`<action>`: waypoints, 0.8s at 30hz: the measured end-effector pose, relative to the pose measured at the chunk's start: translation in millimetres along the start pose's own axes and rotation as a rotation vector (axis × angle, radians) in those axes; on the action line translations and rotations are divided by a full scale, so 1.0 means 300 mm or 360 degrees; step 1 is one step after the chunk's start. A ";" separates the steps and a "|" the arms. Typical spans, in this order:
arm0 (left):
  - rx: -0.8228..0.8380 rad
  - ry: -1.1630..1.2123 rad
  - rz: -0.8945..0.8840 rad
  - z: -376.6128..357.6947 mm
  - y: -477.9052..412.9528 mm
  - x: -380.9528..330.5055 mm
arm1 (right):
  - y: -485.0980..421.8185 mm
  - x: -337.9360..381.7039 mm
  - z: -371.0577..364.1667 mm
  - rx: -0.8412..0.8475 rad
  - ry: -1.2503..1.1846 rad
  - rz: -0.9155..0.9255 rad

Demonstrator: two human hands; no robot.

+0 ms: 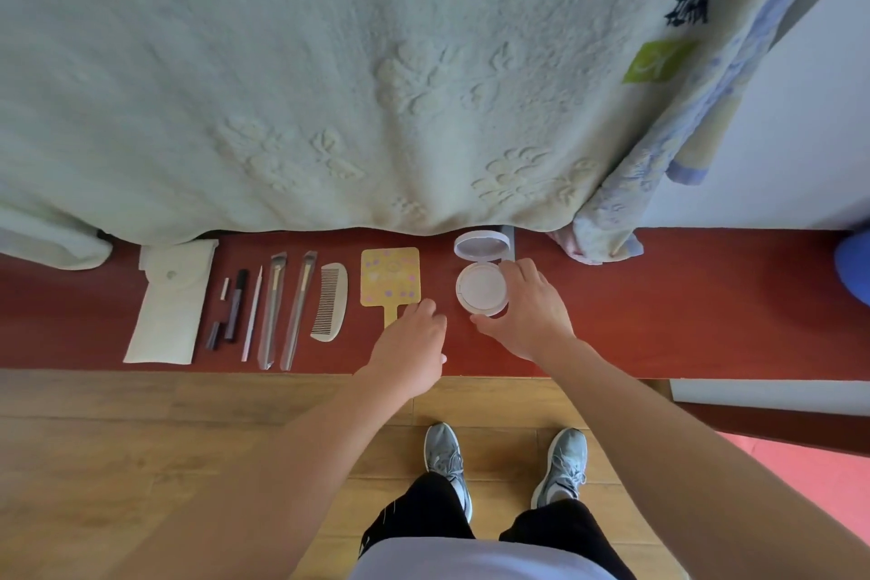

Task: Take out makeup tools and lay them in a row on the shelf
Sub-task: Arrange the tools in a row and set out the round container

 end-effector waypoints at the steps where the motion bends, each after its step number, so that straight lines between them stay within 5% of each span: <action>1: 0.0002 0.0007 0.0006 -0.005 0.002 0.004 | -0.009 0.015 -0.007 0.0007 0.0013 -0.0001; 24: -0.0075 0.0060 -0.0052 -0.003 0.010 0.021 | -0.035 0.057 -0.089 0.0049 0.0078 -0.0034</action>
Point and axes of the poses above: each hand's wrist, its own y-axis away from the middle knuckle, its own z-axis out of the back of the hand, x = y × z, the point moved 10 cm from there along -y, towards the middle knuckle, and after that the axes turned 13 degrees about x, right-handed, at the moved point
